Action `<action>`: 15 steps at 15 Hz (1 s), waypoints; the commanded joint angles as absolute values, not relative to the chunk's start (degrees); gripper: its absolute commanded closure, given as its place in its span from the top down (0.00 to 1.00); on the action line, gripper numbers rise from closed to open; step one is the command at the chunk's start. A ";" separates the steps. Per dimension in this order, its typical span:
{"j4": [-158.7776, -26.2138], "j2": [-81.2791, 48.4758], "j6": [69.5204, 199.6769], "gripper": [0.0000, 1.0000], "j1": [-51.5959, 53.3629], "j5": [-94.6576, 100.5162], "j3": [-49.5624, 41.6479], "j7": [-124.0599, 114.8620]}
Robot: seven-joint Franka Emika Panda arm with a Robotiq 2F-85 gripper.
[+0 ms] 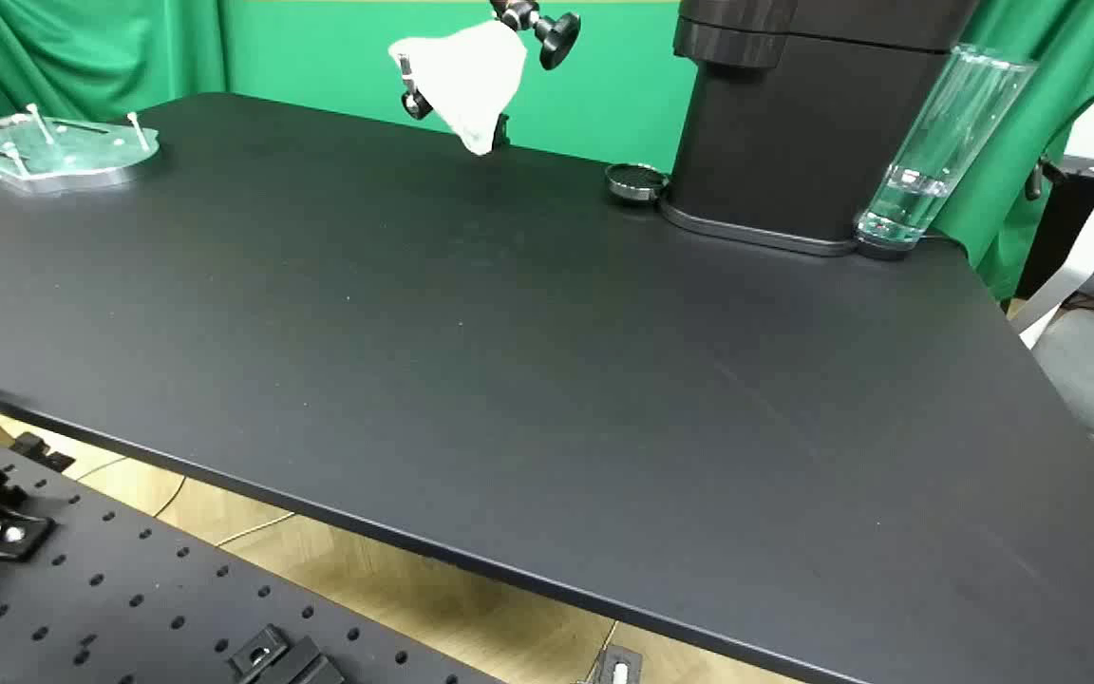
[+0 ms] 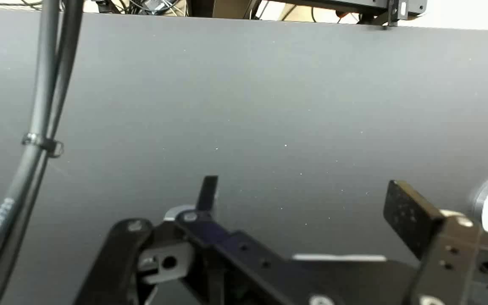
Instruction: Unhang the white cloth from the black stand
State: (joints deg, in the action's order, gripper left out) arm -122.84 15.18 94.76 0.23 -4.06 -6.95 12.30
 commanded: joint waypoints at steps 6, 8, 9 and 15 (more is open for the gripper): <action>-122.73 15.10 94.75 1.00 -0.63 -4.23 -6.17 12.48; -122.73 15.10 94.75 1.00 -0.63 -4.23 -6.17 12.48; -122.73 15.10 94.75 1.00 -0.63 -4.23 -6.17 12.49; -124.00 12.09 103.91 1.00 -0.47 1.34 -4.08 10.26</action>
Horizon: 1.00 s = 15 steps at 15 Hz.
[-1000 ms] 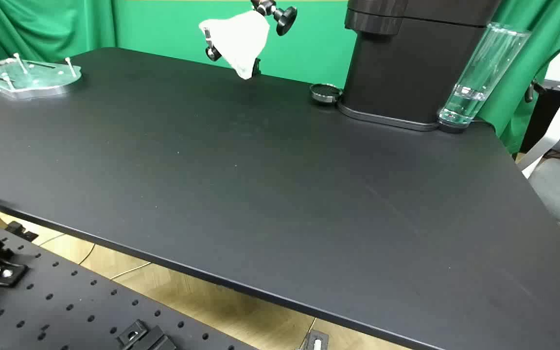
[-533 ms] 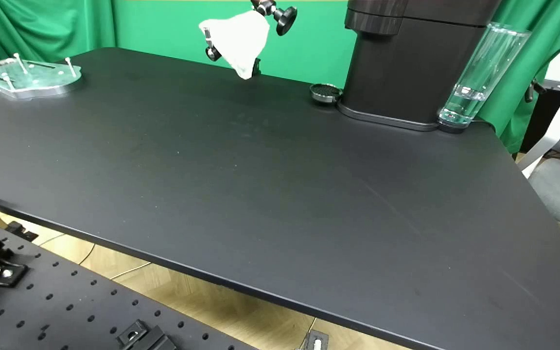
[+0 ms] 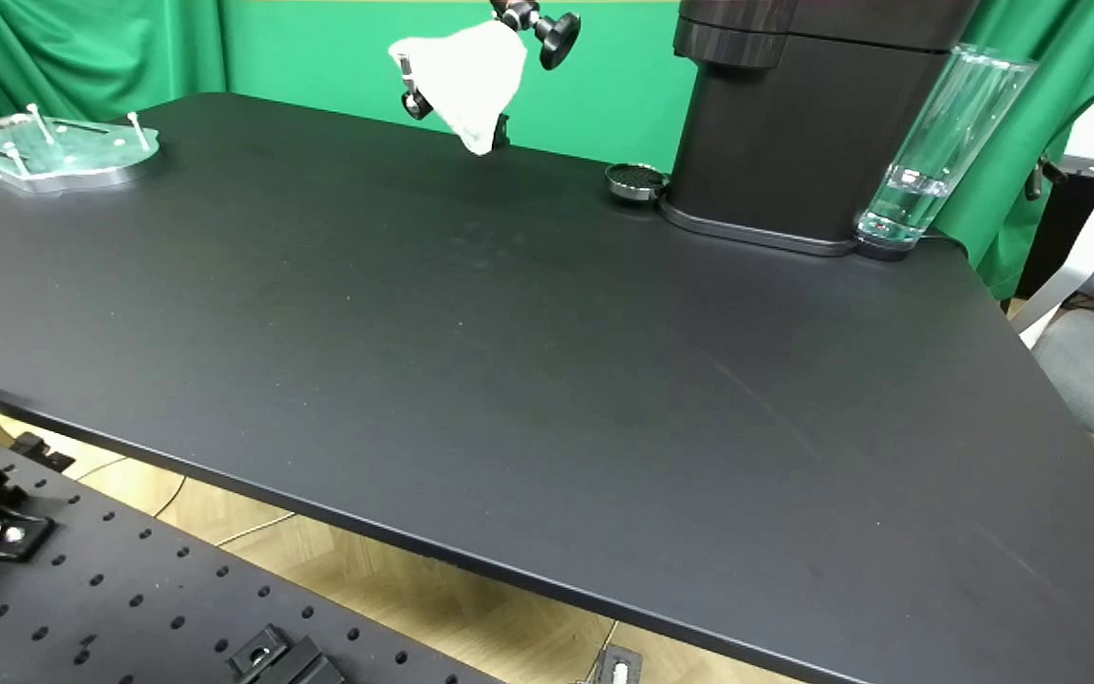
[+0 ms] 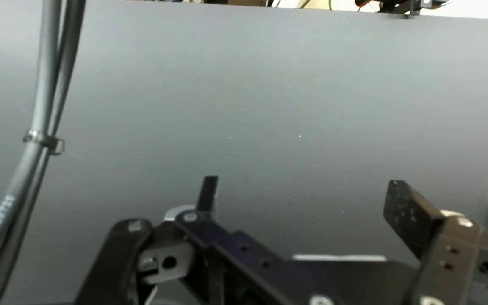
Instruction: Unhang the white cloth from the black stand
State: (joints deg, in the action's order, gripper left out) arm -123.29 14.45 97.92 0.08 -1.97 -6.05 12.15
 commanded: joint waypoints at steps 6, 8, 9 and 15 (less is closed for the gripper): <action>-126.05 3.47 123.32 1.00 1.11 4.73 -0.18 8.90; -125.78 0.73 127.11 1.00 1.74 3.77 1.10 6.69; -125.65 -0.72 129.38 1.00 2.01 3.38 1.59 4.83; -126.21 -5.62 140.47 1.00 3.53 2.94 3.04 -3.60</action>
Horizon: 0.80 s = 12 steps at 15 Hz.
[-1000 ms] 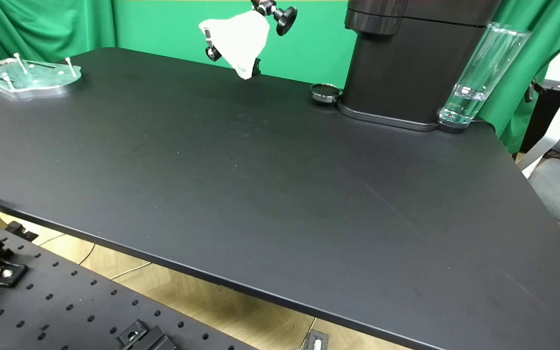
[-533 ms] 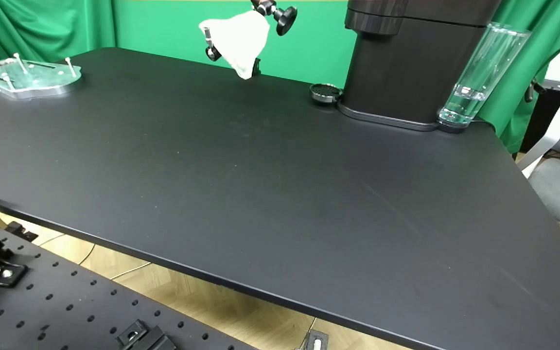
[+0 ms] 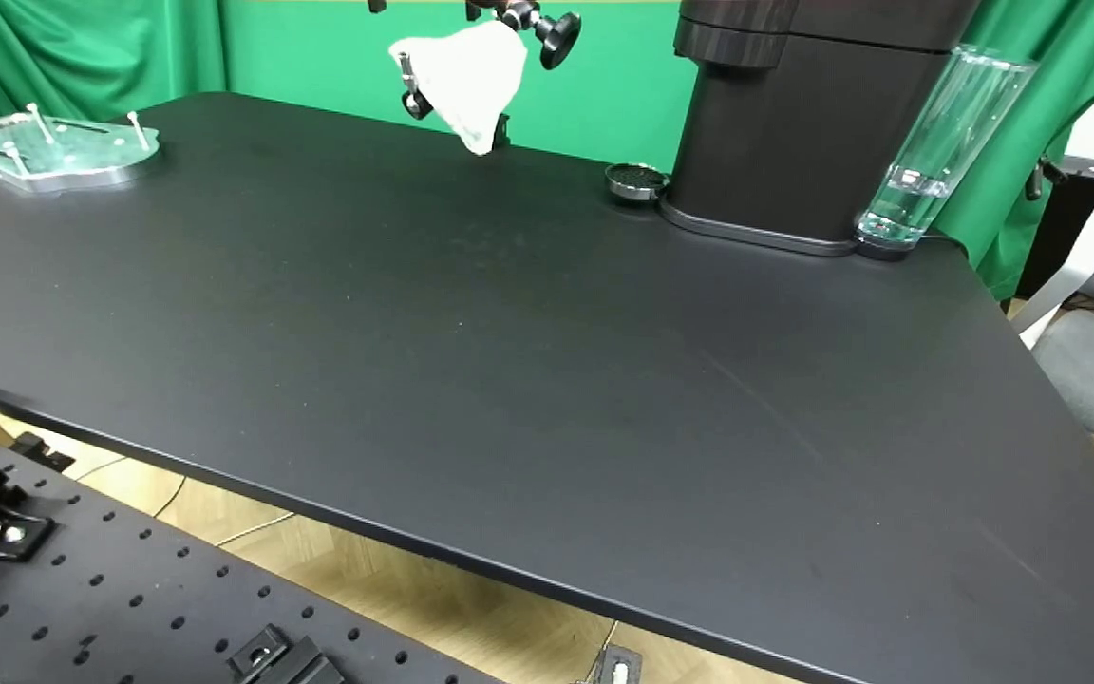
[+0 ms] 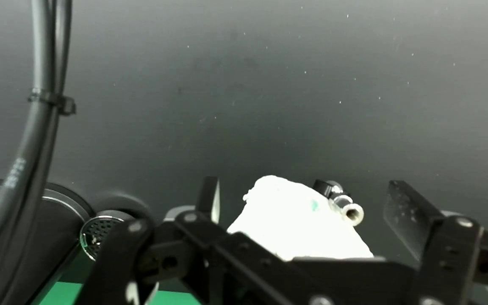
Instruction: Unhang the white cloth from the black stand
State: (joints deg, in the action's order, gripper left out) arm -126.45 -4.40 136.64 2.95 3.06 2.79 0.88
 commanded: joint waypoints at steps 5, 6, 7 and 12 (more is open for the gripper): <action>-126.79 -7.47 149.72 1.00 4.24 2.78 2.95 -8.27; -126.83 -7.72 150.78 1.00 4.36 3.03 2.85 -8.84; -126.89 -7.88 151.38 1.00 4.47 3.42 2.71 -9.50; -126.90 -8.13 150.81 1.00 4.61 3.45 2.64 -10.45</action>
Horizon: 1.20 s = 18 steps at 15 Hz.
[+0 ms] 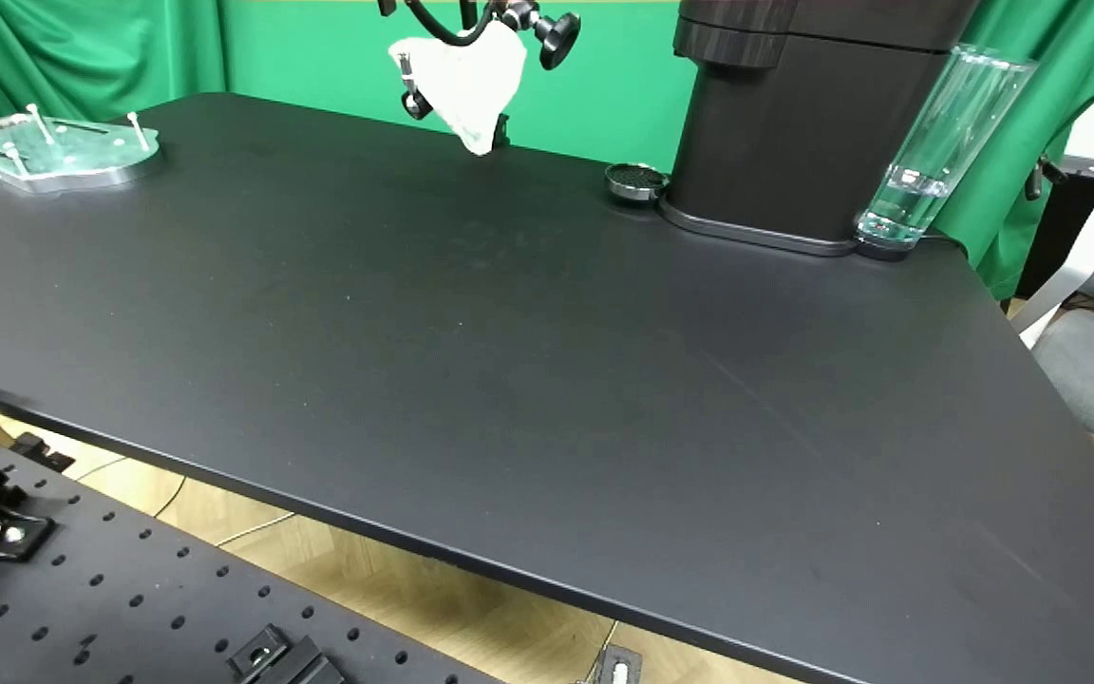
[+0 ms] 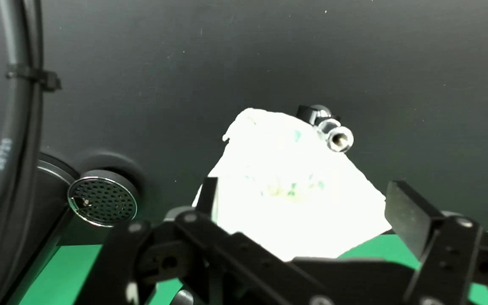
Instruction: Unhang the white cloth from the black stand
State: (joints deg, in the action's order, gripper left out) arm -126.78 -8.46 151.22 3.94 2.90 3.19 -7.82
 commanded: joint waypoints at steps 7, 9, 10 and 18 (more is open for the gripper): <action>-125.11 -12.73 152.77 1.00 4.28 7.13 0.77 -12.44; -124.59 -14.87 152.96 1.00 4.51 7.35 -0.07 -13.06; -124.19 -15.92 153.06 1.00 4.54 6.50 -0.22 -12.76; -121.19 -18.76 152.52 1.00 4.61 1.14 0.92 -10.63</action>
State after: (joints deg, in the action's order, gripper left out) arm -123.42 -18.01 153.36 4.07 2.40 0.59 -10.05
